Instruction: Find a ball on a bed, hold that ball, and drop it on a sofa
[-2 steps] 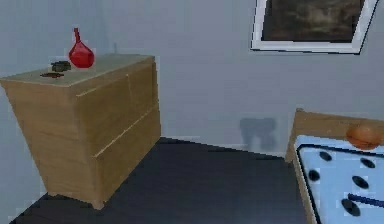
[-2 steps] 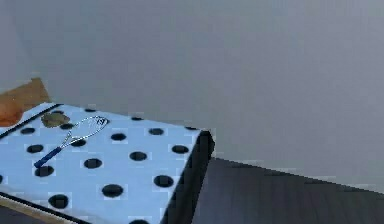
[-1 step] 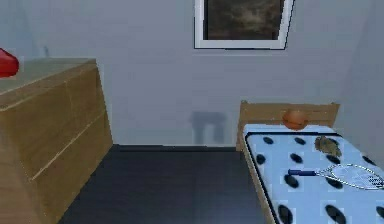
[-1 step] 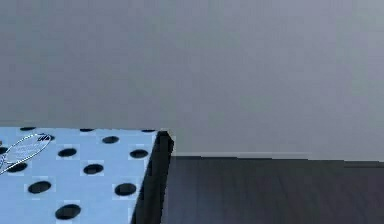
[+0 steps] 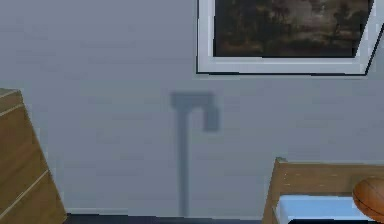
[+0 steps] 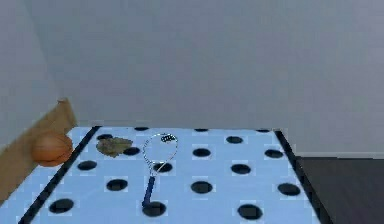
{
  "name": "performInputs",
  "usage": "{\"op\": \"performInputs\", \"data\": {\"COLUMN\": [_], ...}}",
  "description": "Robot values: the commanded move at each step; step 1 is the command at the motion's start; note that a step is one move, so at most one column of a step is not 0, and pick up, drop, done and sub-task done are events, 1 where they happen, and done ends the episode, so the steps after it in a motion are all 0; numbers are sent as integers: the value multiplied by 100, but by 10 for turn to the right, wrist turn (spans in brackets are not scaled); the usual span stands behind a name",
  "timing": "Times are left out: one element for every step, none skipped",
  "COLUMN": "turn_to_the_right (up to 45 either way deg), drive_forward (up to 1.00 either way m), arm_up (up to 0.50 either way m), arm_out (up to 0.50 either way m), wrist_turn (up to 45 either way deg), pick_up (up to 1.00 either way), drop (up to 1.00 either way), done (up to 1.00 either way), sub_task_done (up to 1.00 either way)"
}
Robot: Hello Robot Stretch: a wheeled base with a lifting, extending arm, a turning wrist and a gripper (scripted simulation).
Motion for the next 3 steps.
{"op": "performInputs", "data": {"turn_to_the_right": [60,0,-300], "drive_forward": [0,35,0], "arm_up": [0,0,0], "arm_out": [0,0,0], "wrist_turn": [0,0,0], "pick_up": [0,0,0], "drop": [0,0,0], "done": [0,0,0], "sub_task_done": [0,0,0]}}
